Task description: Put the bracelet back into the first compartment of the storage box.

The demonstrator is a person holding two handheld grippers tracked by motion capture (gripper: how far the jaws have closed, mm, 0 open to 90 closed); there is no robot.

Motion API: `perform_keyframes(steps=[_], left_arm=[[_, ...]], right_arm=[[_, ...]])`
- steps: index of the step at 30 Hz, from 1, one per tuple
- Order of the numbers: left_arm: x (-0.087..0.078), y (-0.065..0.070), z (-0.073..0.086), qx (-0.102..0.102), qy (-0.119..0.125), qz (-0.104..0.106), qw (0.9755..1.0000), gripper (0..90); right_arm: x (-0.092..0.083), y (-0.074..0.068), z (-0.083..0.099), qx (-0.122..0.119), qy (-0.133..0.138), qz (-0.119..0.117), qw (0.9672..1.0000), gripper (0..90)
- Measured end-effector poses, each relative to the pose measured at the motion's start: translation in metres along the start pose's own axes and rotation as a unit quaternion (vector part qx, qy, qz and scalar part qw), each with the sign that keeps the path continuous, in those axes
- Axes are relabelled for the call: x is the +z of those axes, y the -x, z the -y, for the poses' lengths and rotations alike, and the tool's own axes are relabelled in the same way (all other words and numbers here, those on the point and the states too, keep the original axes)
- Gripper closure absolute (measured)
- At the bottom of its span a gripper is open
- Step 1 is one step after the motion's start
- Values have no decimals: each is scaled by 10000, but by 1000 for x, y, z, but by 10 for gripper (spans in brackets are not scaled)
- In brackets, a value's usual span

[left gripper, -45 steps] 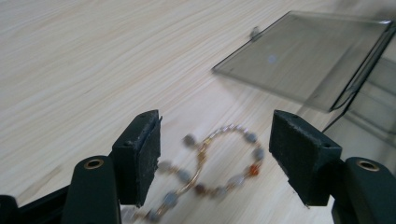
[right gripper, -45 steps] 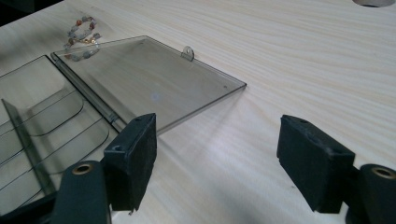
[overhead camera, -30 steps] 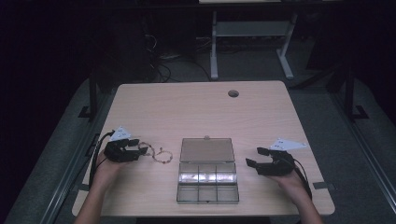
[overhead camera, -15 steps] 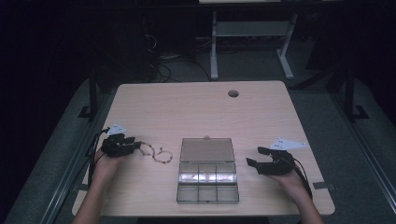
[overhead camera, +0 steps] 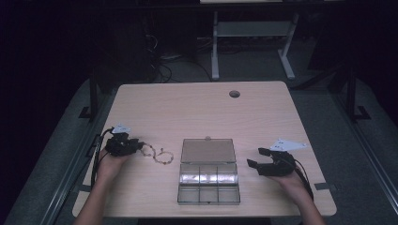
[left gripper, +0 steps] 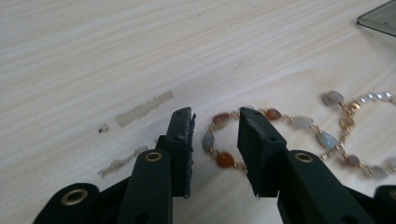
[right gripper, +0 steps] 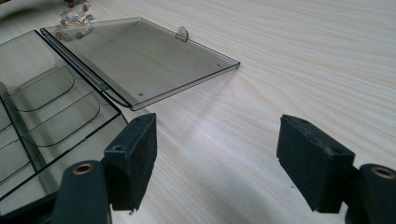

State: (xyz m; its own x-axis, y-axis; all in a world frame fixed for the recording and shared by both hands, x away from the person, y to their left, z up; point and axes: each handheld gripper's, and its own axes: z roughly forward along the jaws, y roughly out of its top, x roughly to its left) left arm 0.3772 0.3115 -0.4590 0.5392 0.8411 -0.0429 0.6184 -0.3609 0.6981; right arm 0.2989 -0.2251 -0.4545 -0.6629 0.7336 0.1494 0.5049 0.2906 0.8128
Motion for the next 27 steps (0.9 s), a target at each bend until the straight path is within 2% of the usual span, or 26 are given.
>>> perform_keyframes(steps=[3,4,9,12,17,22,25,27], left_arm=[[3,-1,2,57,-164,-40,9998,701],[3,0,2,0,-130,-26,9999,704],[2,-1,2,113,-185,-165,9996,793],[2,0,1,170,-200,-167,9995,838],[3,1,1,182,-212,-203,9994,849],[2,-2,2,20,-194,-105,9998,851],[-1,-2,1,16,-125,-70,9999,851],[-5,-2,0,-6,4,-22,10000,850]], right_arm=[[0,0,0,-4,11,1,10000,284],[-1,0,0,5,12,4,10000,284],[-1,0,0,-12,11,15,10000,284],[0,0,0,-2,7,4,10000,284],[0,-1,0,-18,13,16,10000,286],[0,-1,0,-19,16,4,10000,286],[-1,1,0,2,17,15,10000,286],[-1,1,0,8,23,15,10000,286]])
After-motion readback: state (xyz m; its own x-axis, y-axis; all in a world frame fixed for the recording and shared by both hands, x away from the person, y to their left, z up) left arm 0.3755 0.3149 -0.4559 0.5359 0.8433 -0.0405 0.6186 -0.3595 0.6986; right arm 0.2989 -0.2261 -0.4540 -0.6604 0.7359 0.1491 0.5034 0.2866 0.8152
